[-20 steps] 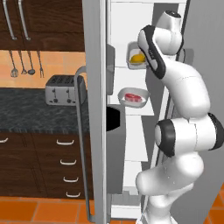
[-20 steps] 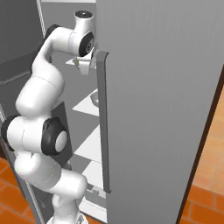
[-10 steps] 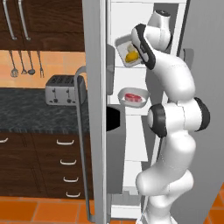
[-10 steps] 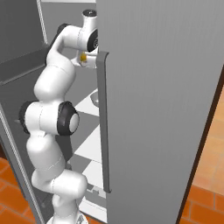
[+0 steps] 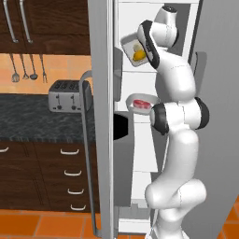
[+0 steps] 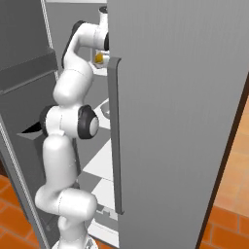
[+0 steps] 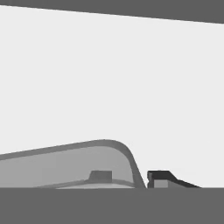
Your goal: Take the meat container that has the steak and place it on the second highest rack of the freezer. Then take the vegetable container that has the lemon and garlic and place it on the highest rack of the freezer.
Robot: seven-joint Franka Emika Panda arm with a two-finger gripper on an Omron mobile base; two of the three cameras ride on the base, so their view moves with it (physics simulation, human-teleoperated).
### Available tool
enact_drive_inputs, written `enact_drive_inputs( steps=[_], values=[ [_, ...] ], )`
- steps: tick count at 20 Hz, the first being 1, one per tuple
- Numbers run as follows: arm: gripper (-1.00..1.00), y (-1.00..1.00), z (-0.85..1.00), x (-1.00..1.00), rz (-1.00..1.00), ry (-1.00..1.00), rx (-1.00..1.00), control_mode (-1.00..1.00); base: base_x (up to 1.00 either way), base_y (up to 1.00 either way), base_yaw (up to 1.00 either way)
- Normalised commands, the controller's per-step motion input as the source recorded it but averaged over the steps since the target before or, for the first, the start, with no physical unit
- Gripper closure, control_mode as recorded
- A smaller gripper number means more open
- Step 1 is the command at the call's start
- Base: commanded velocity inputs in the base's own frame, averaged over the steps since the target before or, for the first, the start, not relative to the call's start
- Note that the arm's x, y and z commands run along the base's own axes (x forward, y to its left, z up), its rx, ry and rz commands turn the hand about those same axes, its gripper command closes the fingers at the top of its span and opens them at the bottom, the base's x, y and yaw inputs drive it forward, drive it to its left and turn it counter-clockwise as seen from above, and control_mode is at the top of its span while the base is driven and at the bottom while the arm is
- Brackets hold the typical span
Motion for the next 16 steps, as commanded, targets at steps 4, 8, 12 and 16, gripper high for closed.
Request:
enact_drive_inputs(
  steps=[4, 8, 12, 16],
  values=[
    [-1.0, -0.19, 0.0, 0.51, -0.1, 0.0, 0.0, -1.0, 0.0, 0.0, 0.0],
    [-1.0, -0.04, 0.0, 0.23, -0.05, -0.06, 0.0, -1.0, 0.0, 0.0, 0.0],
    [-1.0, 0.41, 0.0, -0.42, 0.02, -0.19, -0.01, -1.0, 0.0, 0.0, 0.0],
    [-1.0, 0.62, -0.12, -0.94, 0.02, -0.03, -0.01, -1.0, 0.0, 0.0, 0.0]
  ],
)
